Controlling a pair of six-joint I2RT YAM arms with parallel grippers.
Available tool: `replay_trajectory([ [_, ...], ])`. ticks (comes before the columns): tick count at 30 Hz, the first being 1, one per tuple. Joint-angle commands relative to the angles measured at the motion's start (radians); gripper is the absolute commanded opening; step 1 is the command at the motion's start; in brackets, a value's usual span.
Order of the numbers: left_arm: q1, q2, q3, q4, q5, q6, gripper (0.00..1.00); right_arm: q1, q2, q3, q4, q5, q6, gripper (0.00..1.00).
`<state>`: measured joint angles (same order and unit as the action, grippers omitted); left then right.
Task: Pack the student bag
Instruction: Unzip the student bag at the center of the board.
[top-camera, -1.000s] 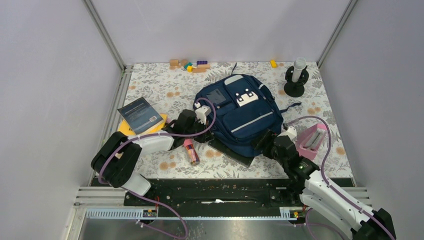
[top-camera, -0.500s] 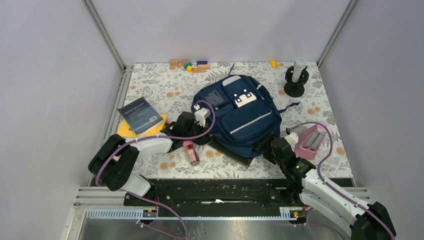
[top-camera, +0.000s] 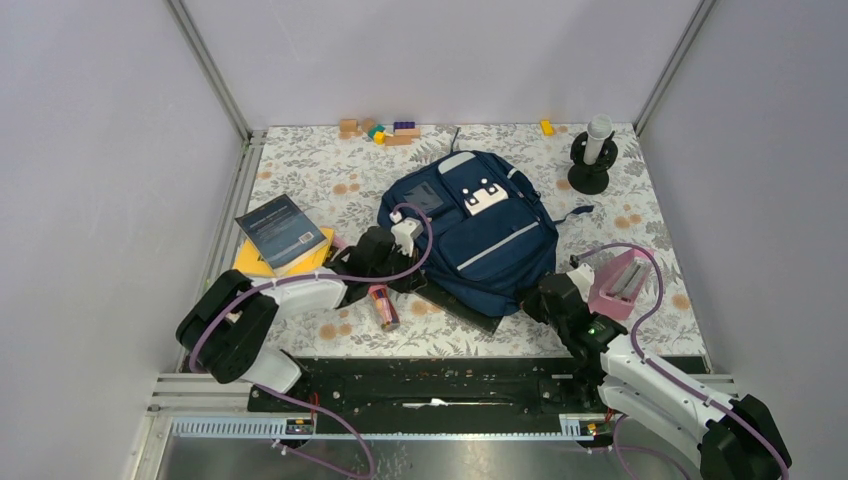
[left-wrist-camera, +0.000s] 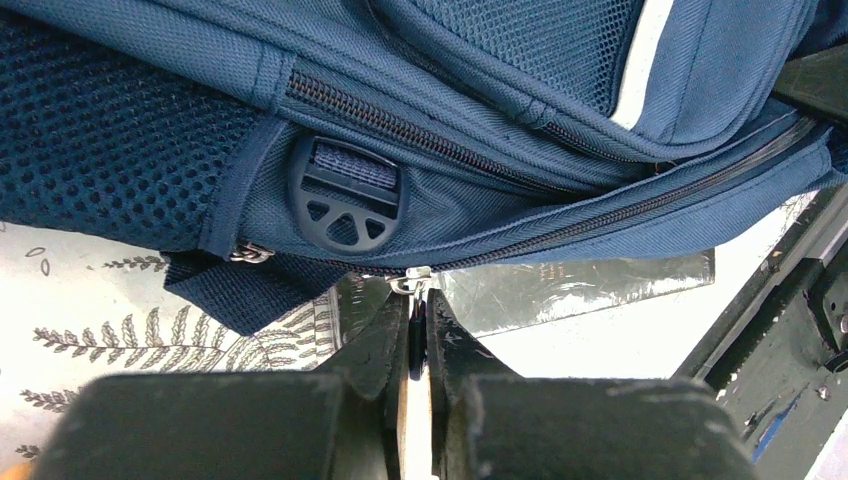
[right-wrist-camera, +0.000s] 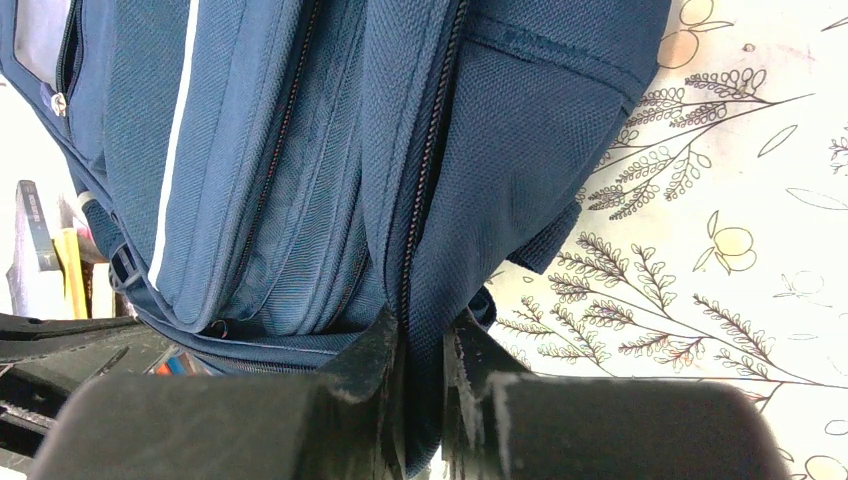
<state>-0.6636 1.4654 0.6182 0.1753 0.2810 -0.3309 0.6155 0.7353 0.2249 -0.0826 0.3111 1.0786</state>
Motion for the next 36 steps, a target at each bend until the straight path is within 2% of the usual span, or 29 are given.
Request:
replay_trajectory([
  [1,-0.036,-0.026,-0.009,0.048,-0.052,-0.083,0.00,0.023,-0.002,0.007,0.073,-0.003,0.021,0.00],
  [5,-0.078,-0.023,-0.012,0.073,-0.065,-0.126,0.00,0.035,0.001,0.024,0.069,0.021,0.013,0.00],
  [15,-0.114,-0.018,0.023,0.044,-0.073,-0.120,0.00,0.068,0.002,0.033,0.056,0.055,0.012,0.00],
  [36,-0.290,0.057,0.135,0.075,-0.089,-0.175,0.00,0.144,0.040,0.068,0.055,0.114,0.014,0.00],
])
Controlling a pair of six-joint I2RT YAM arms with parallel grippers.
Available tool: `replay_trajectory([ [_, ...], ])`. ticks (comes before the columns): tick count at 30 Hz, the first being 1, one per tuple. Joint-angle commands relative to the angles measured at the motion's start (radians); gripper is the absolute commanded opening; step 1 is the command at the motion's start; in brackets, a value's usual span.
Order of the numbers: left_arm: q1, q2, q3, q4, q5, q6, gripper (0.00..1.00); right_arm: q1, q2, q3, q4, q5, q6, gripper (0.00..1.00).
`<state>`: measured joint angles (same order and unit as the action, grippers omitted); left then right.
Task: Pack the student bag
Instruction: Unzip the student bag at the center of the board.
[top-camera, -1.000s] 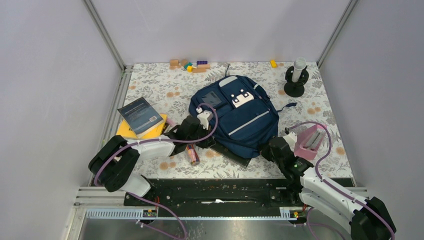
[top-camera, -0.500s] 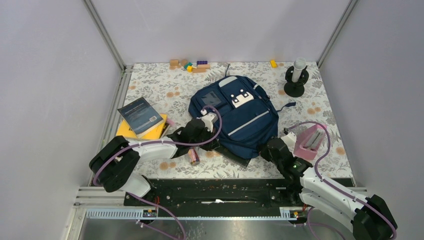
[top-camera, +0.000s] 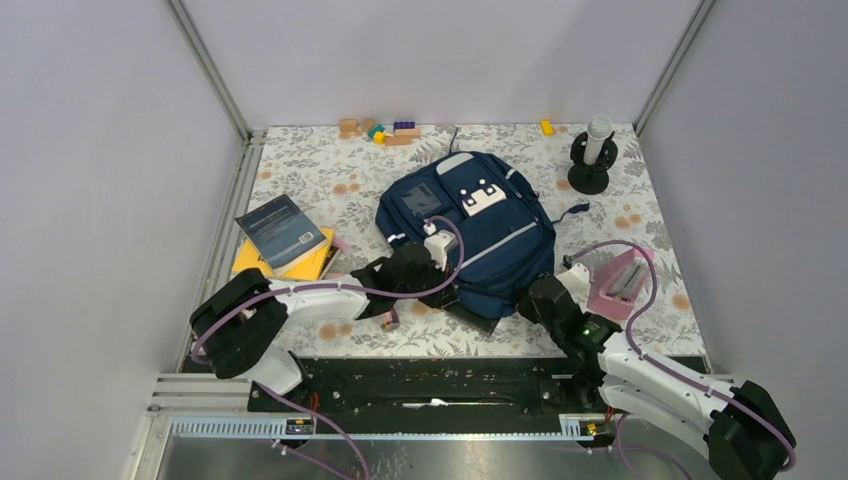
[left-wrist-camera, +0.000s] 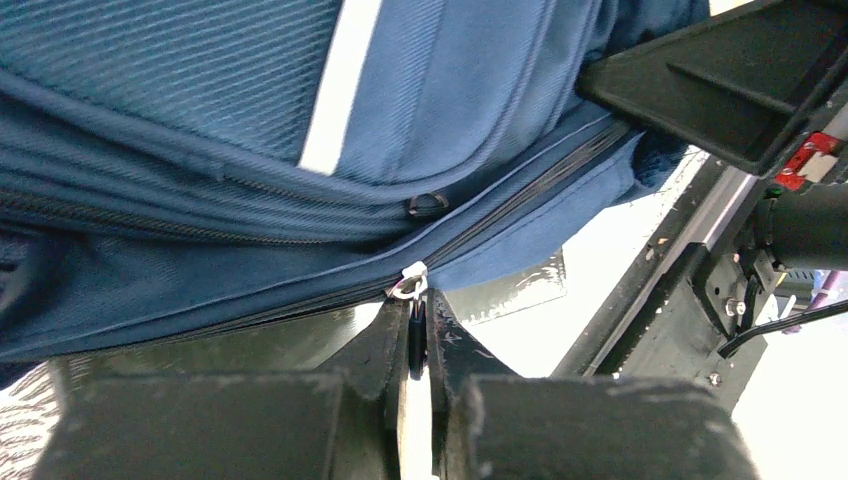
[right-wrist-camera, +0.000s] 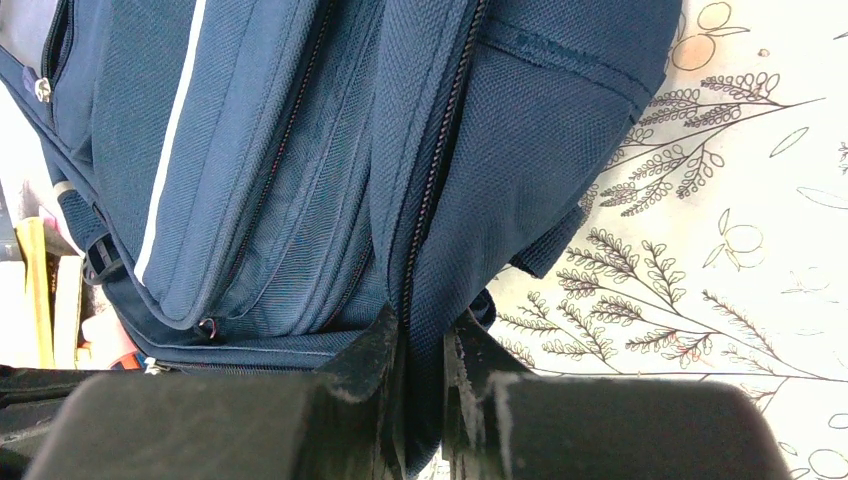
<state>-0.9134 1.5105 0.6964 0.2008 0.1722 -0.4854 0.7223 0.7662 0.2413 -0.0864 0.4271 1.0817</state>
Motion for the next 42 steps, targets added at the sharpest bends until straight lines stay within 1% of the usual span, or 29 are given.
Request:
replay_trajectory([
  [1,-0.047,0.014,0.062,0.049,0.020,-0.023,0.00,0.043,0.014,0.055,0.059,0.004,0.011,0.00],
  [16,-0.165,0.085,0.146,0.076,0.033,-0.076,0.00,0.128,0.082,0.107,0.066,0.069,-0.007,0.00],
  [22,-0.190,0.105,0.168,0.078,0.017,-0.085,0.00,0.135,0.052,0.104,0.045,0.085,-0.028,0.00],
  [26,-0.199,0.105,0.185,0.069,0.041,-0.055,0.00,0.135,0.026,0.098,0.046,0.089,-0.068,0.00],
  [27,-0.199,0.098,0.191,0.051,0.041,-0.043,0.03,0.134,0.021,0.099,0.045,0.092,-0.083,0.00],
  [28,-0.199,0.088,0.195,0.024,0.023,-0.027,0.19,0.135,0.016,0.102,0.036,0.095,-0.095,0.00],
  [29,-0.199,0.072,0.195,-0.006,-0.003,-0.010,0.37,0.134,0.010,0.106,0.021,0.100,-0.104,0.00],
  [30,-0.199,0.053,0.192,-0.032,-0.035,0.011,0.52,0.135,0.004,0.109,0.009,0.105,-0.112,0.00],
  [31,-0.199,0.028,0.183,-0.055,-0.066,0.031,0.63,0.136,-0.004,0.113,-0.004,0.108,-0.124,0.00],
  [32,-0.199,0.000,0.172,-0.072,-0.095,0.051,0.86,0.135,-0.013,0.116,-0.012,0.111,-0.137,0.00],
  [33,-0.199,-0.031,0.160,-0.092,-0.128,0.071,0.94,0.134,-0.022,0.121,-0.020,0.113,-0.149,0.00],
  [34,-0.199,-0.063,0.150,-0.114,-0.158,0.097,0.98,0.135,-0.031,0.125,-0.029,0.118,-0.166,0.00],
  [38,-0.198,-0.199,0.096,-0.171,-0.292,0.215,0.99,0.133,-0.046,0.157,-0.053,0.110,-0.248,0.00],
  [42,-0.158,-0.279,0.054,-0.219,-0.297,0.335,0.99,0.132,-0.022,0.199,-0.107,0.111,-0.273,0.00],
])
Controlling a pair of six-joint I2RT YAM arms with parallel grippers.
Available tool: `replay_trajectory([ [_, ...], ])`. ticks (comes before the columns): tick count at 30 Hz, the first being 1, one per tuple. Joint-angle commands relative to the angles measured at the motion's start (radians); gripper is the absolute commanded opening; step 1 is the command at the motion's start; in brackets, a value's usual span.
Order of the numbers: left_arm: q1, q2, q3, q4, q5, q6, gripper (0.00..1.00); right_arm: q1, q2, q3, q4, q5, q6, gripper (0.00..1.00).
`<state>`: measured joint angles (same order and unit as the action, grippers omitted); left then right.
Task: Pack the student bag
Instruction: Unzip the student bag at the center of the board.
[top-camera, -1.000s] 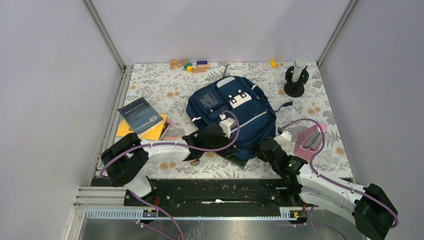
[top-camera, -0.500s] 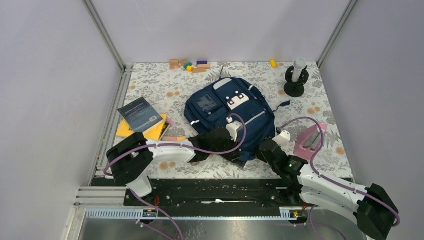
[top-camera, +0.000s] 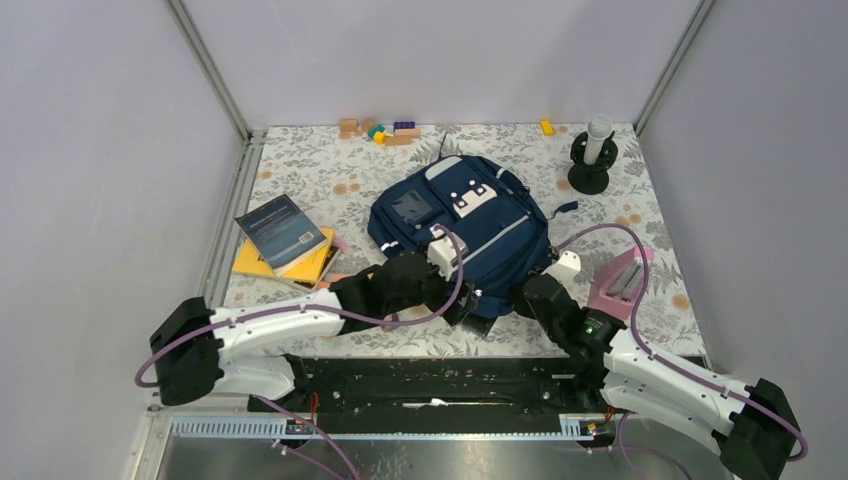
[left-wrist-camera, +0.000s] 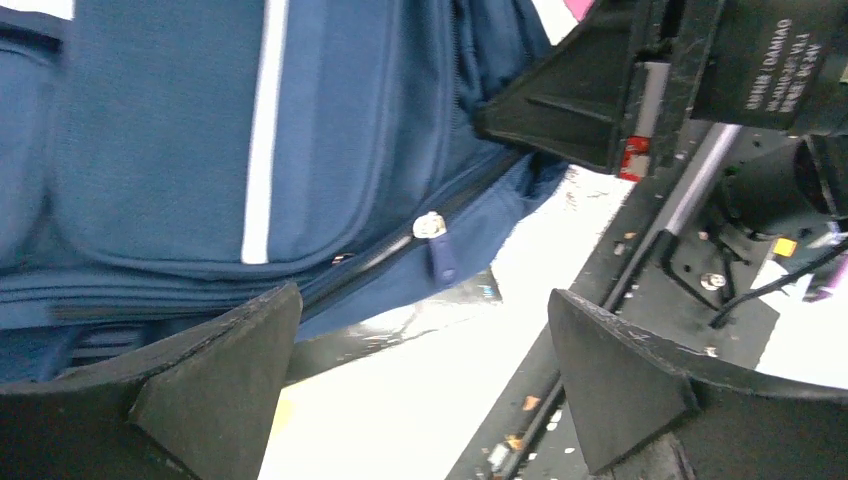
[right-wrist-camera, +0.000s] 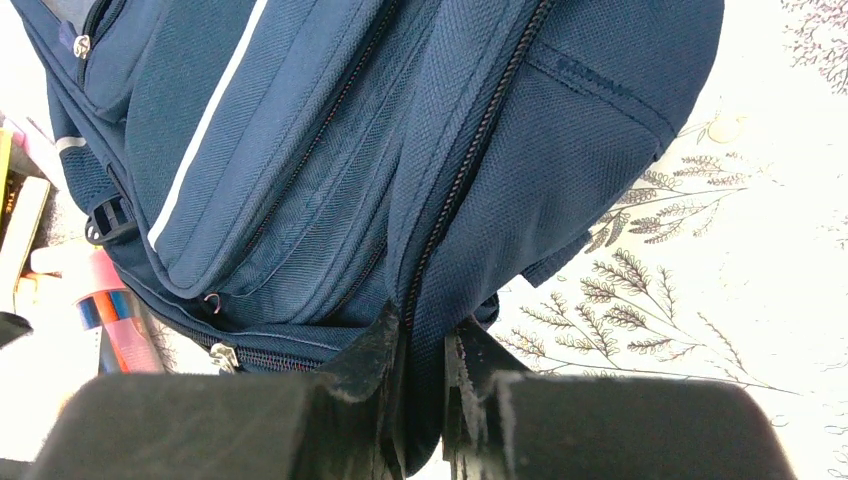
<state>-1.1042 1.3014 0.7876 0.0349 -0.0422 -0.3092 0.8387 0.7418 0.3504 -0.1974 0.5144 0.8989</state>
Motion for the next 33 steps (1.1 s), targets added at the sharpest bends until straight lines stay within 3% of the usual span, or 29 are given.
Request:
replay_trajectory([
  [1,0.050,-0.082,-0.047,-0.065,-0.078,0.193,0.99,0.015,0.007,0.097,-0.004,0.020,-0.100,0.00],
  [10,0.136,-0.063,-0.130,0.056,0.036,0.528,0.99,-0.006,-0.045,0.070,-0.008,-0.052,-0.141,0.00],
  [18,0.144,0.072,-0.076,0.093,0.096,0.578,0.96,-0.020,-0.073,0.051,-0.010,-0.097,-0.135,0.00],
  [21,0.144,0.108,-0.060,0.079,0.120,0.570,0.82,-0.021,-0.068,0.060,-0.026,-0.096,-0.139,0.00],
  [24,0.144,0.131,-0.068,0.117,0.122,0.549,0.51,-0.022,-0.065,0.069,-0.041,-0.090,-0.151,0.00],
  [28,0.143,0.154,-0.068,0.122,0.114,0.528,0.15,-0.021,-0.064,0.100,-0.098,-0.071,-0.200,0.22],
  [30,0.144,0.154,-0.075,0.129,0.102,0.521,0.01,-0.021,-0.064,0.127,-0.141,-0.060,-0.236,0.51],
  [31,0.143,0.150,-0.083,0.138,0.097,0.518,0.00,-0.021,-0.065,0.146,-0.174,-0.052,-0.246,0.64],
  [33,0.144,0.138,-0.104,0.171,0.089,0.507,0.00,-0.022,-0.069,0.188,-0.236,-0.048,-0.271,0.79],
])
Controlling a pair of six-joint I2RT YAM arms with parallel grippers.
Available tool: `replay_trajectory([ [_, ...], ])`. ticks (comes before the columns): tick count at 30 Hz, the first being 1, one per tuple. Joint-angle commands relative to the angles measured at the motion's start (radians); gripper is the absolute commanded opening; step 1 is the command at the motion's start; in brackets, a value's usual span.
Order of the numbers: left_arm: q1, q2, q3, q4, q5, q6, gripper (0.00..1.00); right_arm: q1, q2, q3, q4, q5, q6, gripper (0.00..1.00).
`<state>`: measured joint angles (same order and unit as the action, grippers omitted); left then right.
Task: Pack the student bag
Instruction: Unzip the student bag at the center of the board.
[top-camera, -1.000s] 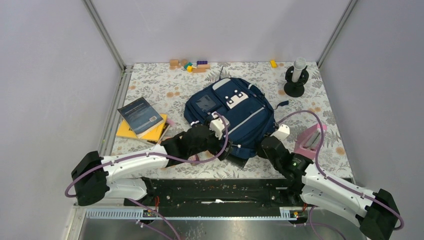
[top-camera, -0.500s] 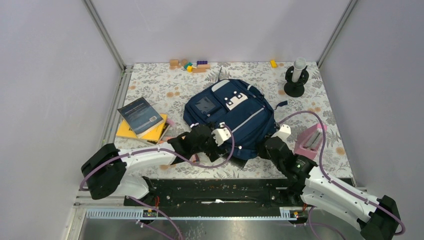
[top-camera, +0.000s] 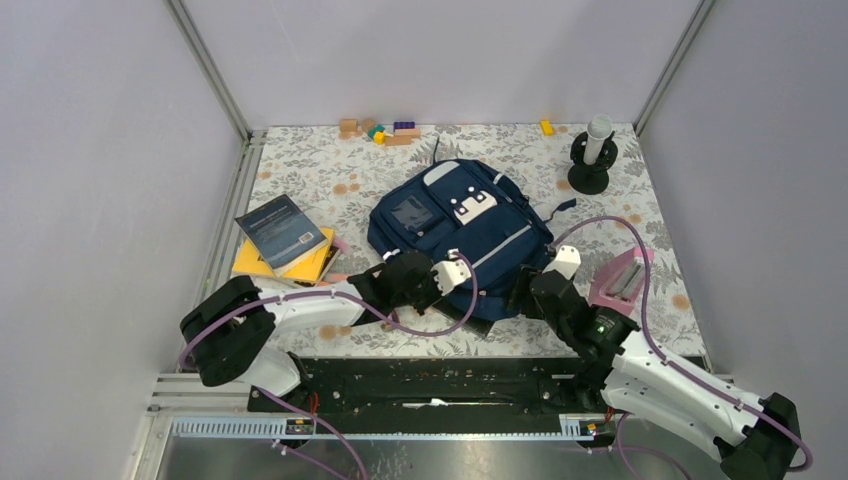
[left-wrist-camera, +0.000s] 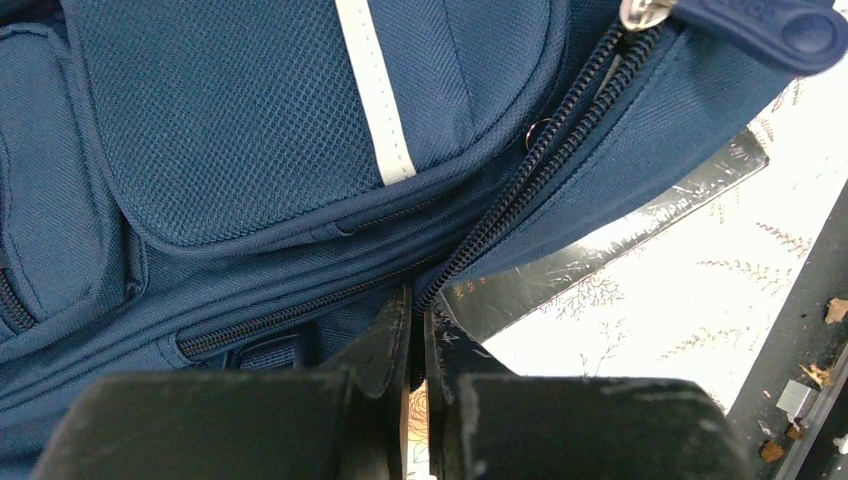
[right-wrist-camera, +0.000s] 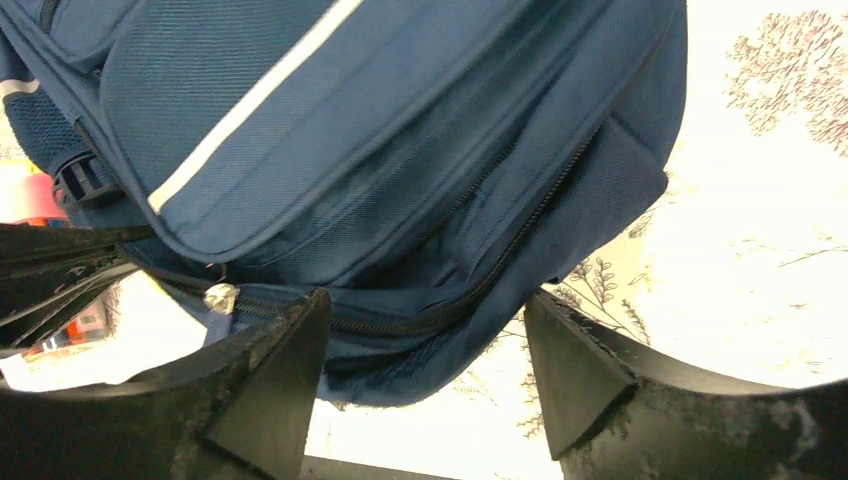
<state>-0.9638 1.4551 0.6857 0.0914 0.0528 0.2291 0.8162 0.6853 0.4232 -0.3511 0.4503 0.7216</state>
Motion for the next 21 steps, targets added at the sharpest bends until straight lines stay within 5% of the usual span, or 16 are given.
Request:
replay_trajectory([
  [1,0.004,-0.020,-0.010,0.129,-0.007,-0.038,0.00,0.001,-0.015,0.139,-0.113,0.009,-0.107,0.82],
  [7,0.002,-0.030,-0.032,0.161,-0.024,-0.063,0.00,0.002,-0.053,0.229,-0.210,-0.076,-0.127,0.83],
  [12,0.002,-0.036,-0.043,0.177,-0.030,-0.077,0.00,0.020,0.026,0.265,-0.137,-0.297,-0.135,0.71],
  [21,0.003,-0.068,-0.066,0.191,-0.049,-0.080,0.00,0.126,0.154,0.246,-0.053,-0.278,-0.094,0.58],
])
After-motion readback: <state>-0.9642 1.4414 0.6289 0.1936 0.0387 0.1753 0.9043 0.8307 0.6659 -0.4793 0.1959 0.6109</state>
